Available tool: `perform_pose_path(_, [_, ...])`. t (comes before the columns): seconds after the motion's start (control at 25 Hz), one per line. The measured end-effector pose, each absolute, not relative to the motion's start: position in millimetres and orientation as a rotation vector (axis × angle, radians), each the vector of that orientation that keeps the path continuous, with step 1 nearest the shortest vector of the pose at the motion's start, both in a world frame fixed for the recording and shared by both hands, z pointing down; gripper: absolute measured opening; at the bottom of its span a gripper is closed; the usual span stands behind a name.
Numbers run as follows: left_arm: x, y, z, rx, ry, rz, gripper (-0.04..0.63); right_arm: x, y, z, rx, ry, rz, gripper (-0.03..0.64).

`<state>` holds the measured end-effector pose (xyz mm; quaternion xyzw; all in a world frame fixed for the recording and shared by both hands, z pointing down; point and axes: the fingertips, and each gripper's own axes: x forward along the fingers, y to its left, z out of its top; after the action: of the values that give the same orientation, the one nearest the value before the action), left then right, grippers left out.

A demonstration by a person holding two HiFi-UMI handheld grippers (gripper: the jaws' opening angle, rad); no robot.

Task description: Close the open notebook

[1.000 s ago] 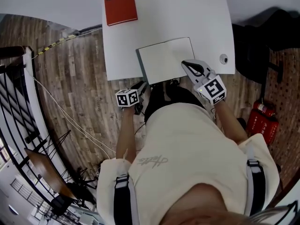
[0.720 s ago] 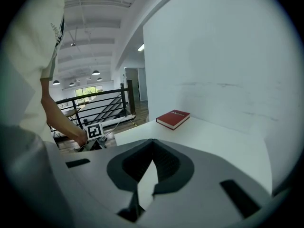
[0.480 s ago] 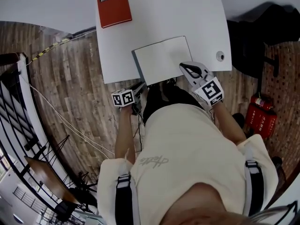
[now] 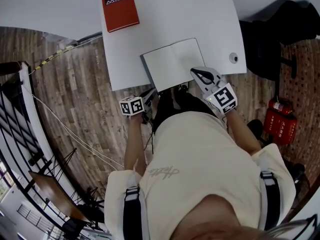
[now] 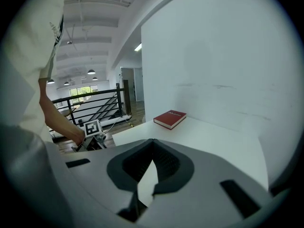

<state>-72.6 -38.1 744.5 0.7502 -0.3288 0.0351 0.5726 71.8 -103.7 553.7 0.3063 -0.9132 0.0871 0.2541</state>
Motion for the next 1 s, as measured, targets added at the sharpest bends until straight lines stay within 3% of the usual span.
perform_pose_path(0.64, [-23,-56,635,2.099,-0.611,0.178,0.023,79,-97,545,0.992,-2.527,0.215,0.008])
perform_pose_path(1.0, [15,-65,611,2.135,-0.666,0.256,0.023,126,-100,538,1.032,-2.567,0.291,0.008])
